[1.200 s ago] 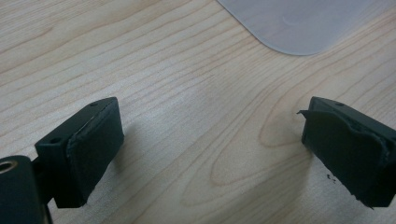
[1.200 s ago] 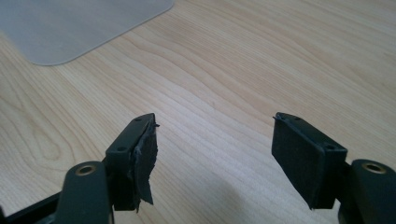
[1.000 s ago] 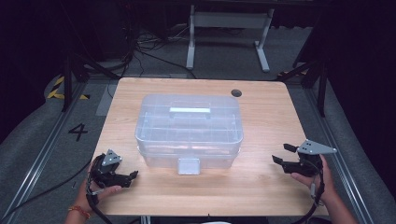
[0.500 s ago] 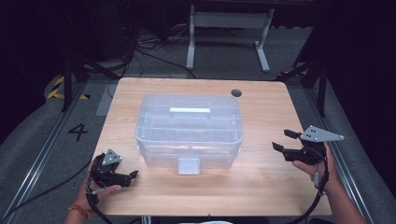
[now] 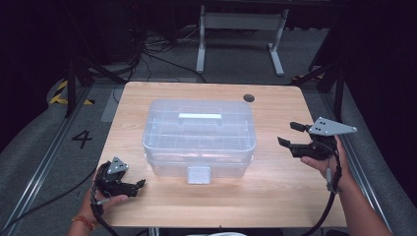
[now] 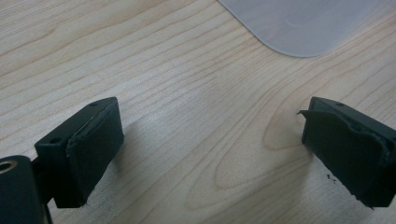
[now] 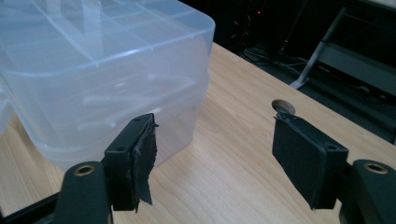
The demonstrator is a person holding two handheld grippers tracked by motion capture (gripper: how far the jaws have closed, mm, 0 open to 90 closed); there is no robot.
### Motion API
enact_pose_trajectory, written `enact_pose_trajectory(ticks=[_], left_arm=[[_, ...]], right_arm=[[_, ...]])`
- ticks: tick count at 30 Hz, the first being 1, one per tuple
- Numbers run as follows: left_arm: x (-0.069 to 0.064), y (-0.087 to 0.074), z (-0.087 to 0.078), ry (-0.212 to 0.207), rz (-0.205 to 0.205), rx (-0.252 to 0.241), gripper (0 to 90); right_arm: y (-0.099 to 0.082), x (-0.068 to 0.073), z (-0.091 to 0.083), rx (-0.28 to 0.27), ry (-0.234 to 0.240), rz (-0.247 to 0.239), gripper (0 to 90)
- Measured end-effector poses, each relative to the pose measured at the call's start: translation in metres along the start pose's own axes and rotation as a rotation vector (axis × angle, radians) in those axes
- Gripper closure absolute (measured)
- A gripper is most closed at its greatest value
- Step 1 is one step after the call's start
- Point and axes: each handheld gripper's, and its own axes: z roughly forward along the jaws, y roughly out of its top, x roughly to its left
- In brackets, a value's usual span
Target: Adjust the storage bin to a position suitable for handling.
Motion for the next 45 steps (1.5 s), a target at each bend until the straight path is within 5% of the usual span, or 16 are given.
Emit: enact_pose_trajectory(ticks=[30, 45], left_arm=[[0.000, 0.000, 0.000, 0.000, 0.000, 0.000, 5.9], [0.000, 0.000, 0.000, 0.001, -0.002, 0.000, 5.9]], right_arm=[[0.074, 0.036, 0.062, -0.015, 0.145, -0.097, 34.6], [0.095, 0.057, 0.092, 0.012, 0.205, -0.134, 36.4]])
